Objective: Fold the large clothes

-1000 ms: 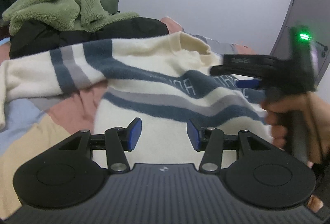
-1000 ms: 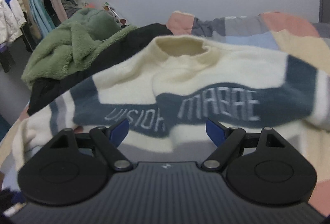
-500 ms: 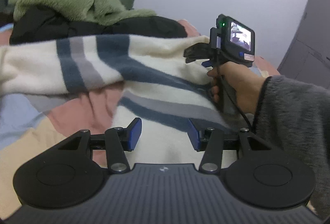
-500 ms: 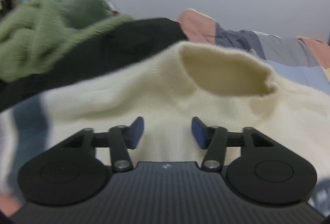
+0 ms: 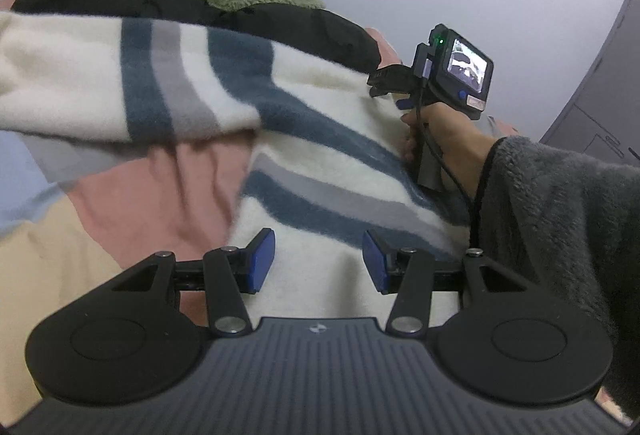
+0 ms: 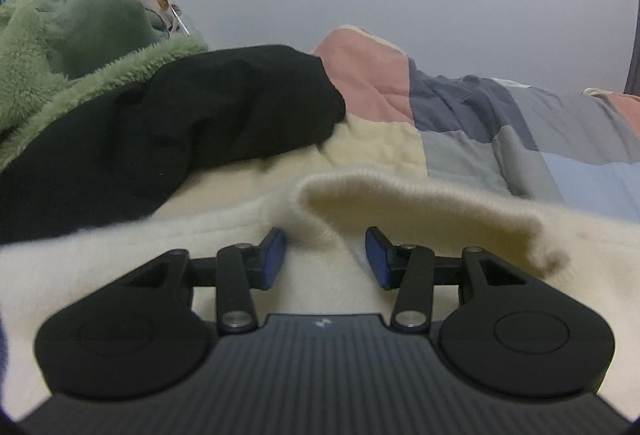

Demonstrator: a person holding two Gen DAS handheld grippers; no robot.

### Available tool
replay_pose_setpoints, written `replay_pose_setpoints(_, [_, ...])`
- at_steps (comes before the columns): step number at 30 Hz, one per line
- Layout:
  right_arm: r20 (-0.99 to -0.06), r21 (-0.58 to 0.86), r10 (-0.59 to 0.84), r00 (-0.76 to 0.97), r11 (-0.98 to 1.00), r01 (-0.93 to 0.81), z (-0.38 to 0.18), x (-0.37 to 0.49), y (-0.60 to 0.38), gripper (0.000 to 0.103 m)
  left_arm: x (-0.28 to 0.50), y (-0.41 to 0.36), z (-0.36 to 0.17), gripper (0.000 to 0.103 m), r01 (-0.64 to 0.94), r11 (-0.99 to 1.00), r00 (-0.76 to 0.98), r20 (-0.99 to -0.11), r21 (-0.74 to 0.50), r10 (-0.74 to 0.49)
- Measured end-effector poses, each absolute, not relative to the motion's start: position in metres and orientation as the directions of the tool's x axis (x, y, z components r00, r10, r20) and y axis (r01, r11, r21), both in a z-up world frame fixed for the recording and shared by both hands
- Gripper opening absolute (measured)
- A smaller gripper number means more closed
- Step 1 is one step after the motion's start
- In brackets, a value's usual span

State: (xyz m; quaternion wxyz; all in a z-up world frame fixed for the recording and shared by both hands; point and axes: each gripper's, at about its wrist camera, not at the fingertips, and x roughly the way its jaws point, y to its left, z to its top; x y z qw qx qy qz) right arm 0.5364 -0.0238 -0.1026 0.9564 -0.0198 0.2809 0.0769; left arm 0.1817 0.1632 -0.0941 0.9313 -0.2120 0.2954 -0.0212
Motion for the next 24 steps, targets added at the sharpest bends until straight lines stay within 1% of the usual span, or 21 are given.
replay_pose_setpoints(2, [-0.525, -0.006, 0.134, 0.84, 0.987, -0.161, -0.096, 0.522, -0.023, 0.047, 0.178, 0.163, -0.092, 0.054, -0.081, 0.909, 0.827, -0.537, -0.409, -0.168])
replay_pose_setpoints(4, [-0.53, -0.002, 0.144, 0.835, 0.985, -0.171, -0.089, 0.506, -0.025, 0.047, 0.176, 0.164, -0.09, 0.054, -0.082, 0.907, 0.828, -0.535, -0.414, -0.169])
replay_pose_setpoints(9, [-0.559, 0.037, 0.221, 0.799, 0.969, -0.242, -0.063, 0.446, -0.044, 0.048, 0.168, 0.166, -0.083, 0.054, -0.093, 0.907, 0.837, -0.526, -0.41, -0.152])
replay_pose_setpoints(13, [-0.578, 0.011, 0.236, 0.781, 0.96, -0.281, -0.038, 0.388, -0.065, 0.048, 0.157, 0.164, -0.072, 0.055, -0.111, 0.917, 0.842, -0.527, -0.383, -0.118])
replay_pose_setpoints(17, [-0.613, 0.034, 0.241, 0.752, 0.959, -0.28, -0.015, 0.328, -0.099, 0.048, 0.14, 0.16, -0.061, 0.055, -0.113, 0.922, 0.846, -0.522, -0.371, -0.106])
replay_pose_setpoints(21, [-0.626, 0.118, 0.268, 0.732, 0.961, -0.251, 0.001, 0.268, -0.143, 0.048, 0.127, 0.149, -0.055, 0.055, -0.131, 0.937, 0.827, -0.556, -0.325, -0.077])
replay_pose_setpoints(24, [-0.632, 0.145, 0.279, 0.723, 0.959, -0.243, 0.004, 0.221, -0.171, 0.049, 0.12, 0.14, -0.056, 0.055, -0.144, 0.934, 0.803, -0.591, -0.327, -0.083])
